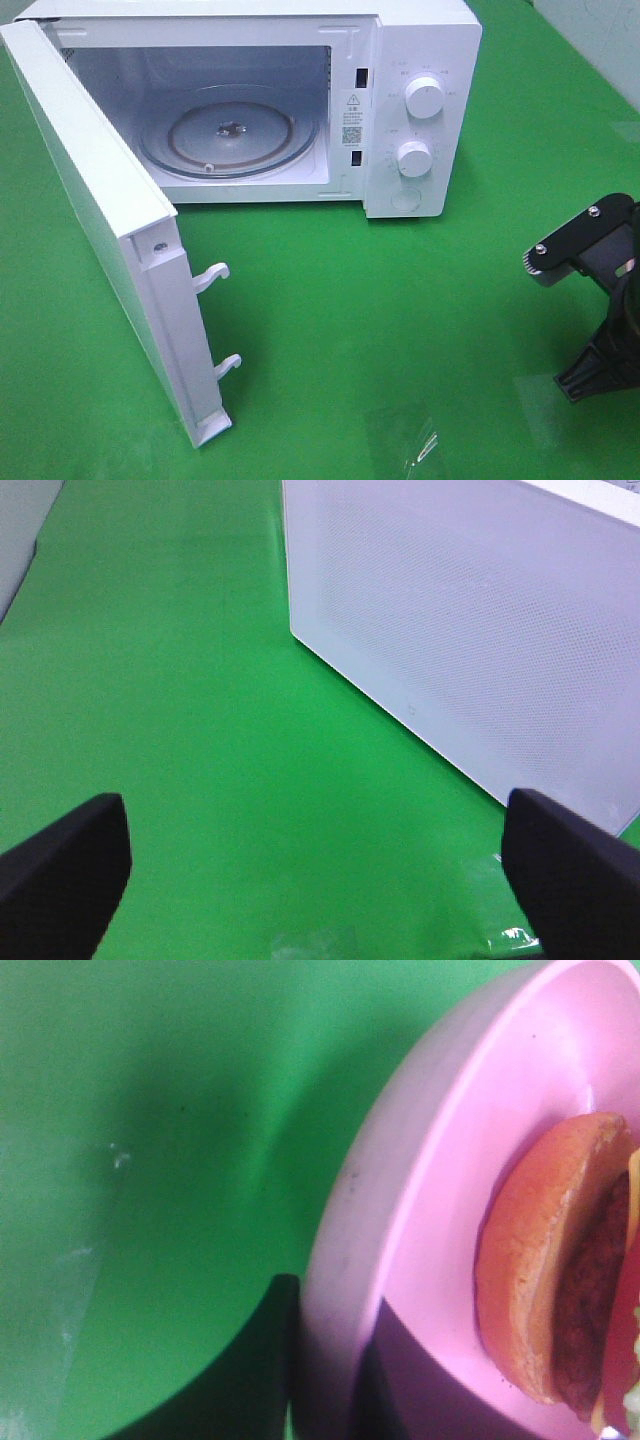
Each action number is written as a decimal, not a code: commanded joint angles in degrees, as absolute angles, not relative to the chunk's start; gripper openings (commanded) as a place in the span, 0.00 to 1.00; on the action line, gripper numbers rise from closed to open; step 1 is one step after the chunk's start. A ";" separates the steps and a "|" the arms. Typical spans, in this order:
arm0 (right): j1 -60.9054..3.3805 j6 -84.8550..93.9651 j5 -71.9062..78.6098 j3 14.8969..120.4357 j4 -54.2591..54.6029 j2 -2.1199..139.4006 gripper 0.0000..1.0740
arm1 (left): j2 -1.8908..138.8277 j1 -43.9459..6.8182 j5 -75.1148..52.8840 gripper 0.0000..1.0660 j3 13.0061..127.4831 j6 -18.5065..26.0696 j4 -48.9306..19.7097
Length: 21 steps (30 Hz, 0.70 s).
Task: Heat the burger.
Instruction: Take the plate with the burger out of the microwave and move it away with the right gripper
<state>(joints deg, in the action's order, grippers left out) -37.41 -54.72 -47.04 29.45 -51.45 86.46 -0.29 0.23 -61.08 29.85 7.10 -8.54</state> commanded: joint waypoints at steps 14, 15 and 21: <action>-35.47 -64.86 -45.38 32.77 -56.09 101.30 0.07 | -0.52 0.40 -60.91 0.87 29.79 6.82 -8.42; -35.47 -63.66 -43.72 32.77 -55.06 101.30 0.10 | -0.52 0.40 -60.91 0.87 29.79 6.82 -8.42; -35.47 -59.70 -41.37 33.29 -51.05 100.32 0.36 | -0.52 0.40 -60.91 0.87 29.79 6.82 -8.42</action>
